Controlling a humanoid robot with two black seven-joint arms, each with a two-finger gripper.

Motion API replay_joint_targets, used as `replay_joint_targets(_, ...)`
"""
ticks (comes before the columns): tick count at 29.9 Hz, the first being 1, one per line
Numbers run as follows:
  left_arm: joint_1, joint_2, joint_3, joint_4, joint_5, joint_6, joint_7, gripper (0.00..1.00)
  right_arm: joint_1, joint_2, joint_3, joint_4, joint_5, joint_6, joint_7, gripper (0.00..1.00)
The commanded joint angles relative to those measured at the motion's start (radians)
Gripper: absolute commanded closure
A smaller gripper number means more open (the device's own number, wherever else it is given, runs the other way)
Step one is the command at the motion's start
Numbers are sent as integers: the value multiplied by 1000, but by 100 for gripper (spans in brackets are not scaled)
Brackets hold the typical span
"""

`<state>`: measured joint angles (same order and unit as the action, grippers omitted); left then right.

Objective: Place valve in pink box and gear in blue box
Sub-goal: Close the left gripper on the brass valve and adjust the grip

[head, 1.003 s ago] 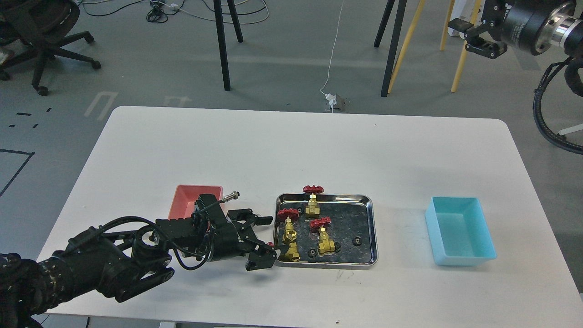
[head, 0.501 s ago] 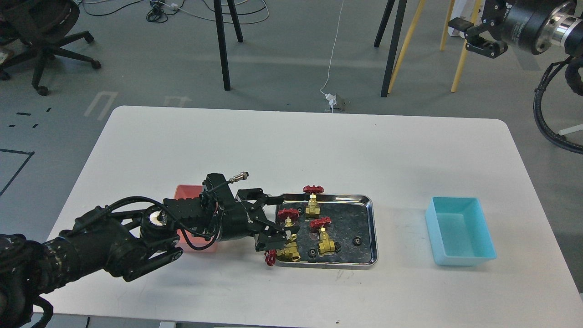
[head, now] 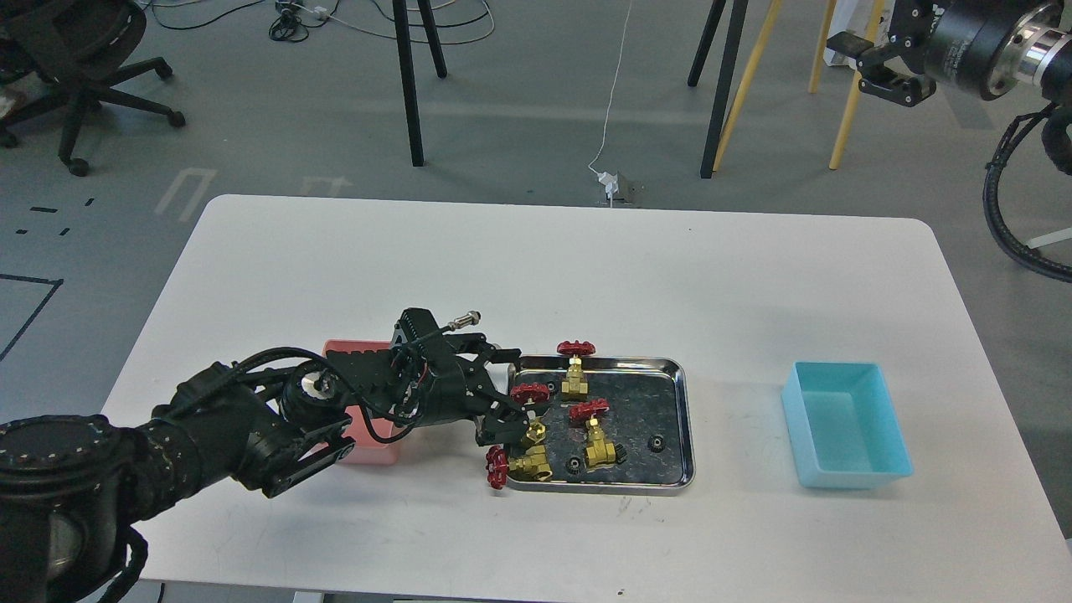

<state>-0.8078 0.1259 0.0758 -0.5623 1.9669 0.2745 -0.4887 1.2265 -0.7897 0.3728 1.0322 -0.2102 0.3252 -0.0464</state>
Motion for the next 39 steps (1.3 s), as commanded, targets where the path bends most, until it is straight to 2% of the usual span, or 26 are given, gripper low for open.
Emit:
replay_joint_targets(1,4,-18,1,30,-8,0,0,12,-2,0,0,0,0,0,0,2)
replay_joint_targets(8,9,-19,1,38,-16,-12,0,23,-4,1,0,0,0,0,2,2)
replay_joint_targets(16,13,-15,-1,38,-16,-12,0,44,-4,6,0,0,0,-1,3,2)
replay_joint_targets(25,12,-17,-2,35,-16,-8,0,50,-4,6,0,0,0,-1,3,2)
replay_joint_targets(39,10,-15,-5,27,-16,-9,0,75,-4,6,0,-1,0,-1,3,2)
